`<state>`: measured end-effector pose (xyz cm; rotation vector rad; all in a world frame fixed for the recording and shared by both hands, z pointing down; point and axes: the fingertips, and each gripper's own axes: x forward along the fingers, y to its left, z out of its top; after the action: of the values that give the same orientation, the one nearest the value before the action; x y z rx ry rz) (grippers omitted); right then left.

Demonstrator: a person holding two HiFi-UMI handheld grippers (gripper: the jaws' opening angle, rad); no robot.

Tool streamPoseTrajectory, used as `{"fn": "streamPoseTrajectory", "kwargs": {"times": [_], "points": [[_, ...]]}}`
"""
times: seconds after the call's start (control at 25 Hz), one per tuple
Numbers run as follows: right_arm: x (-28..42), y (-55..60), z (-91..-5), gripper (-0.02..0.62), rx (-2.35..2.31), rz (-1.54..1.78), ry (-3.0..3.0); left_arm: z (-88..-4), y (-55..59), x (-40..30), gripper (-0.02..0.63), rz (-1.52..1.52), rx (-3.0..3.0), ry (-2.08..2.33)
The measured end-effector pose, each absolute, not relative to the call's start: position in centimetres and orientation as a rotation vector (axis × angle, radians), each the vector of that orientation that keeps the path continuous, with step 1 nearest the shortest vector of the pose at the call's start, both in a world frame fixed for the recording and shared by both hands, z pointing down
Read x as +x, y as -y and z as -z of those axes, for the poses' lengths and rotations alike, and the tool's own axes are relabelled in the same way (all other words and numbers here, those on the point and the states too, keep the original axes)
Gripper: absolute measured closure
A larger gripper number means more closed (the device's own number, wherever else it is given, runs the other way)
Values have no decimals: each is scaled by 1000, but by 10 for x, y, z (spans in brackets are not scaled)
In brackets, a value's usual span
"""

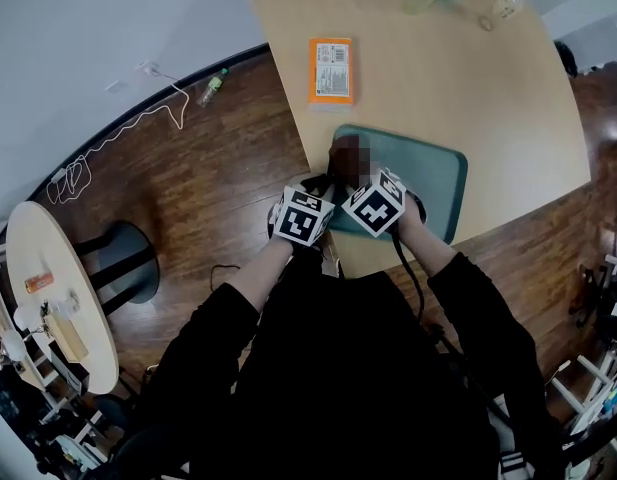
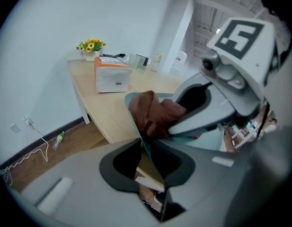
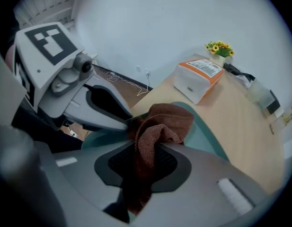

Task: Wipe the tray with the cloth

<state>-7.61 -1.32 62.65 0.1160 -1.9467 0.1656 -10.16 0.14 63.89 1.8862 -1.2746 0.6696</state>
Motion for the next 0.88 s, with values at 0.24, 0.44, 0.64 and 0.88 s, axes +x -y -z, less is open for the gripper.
{"fn": "streamPoseTrajectory", "kwargs": {"times": [0.24, 0.44, 0.64, 0.88], "points": [[-65, -39, -628, 522, 122, -230, 1960, -641, -1, -101, 560, -668, 1882, 1271], [-70, -95, -631, 523, 7, -175, 1977, -643, -4, -103, 558, -714, 1880, 1280], [-33, -83, -628, 522, 113, -256, 1988, -643, -4, -102, 557, -758, 1880, 1271], [97, -46, -627, 522, 419, -484, 1940, -641, -2, -101, 557, -775, 1881, 1271]]}}
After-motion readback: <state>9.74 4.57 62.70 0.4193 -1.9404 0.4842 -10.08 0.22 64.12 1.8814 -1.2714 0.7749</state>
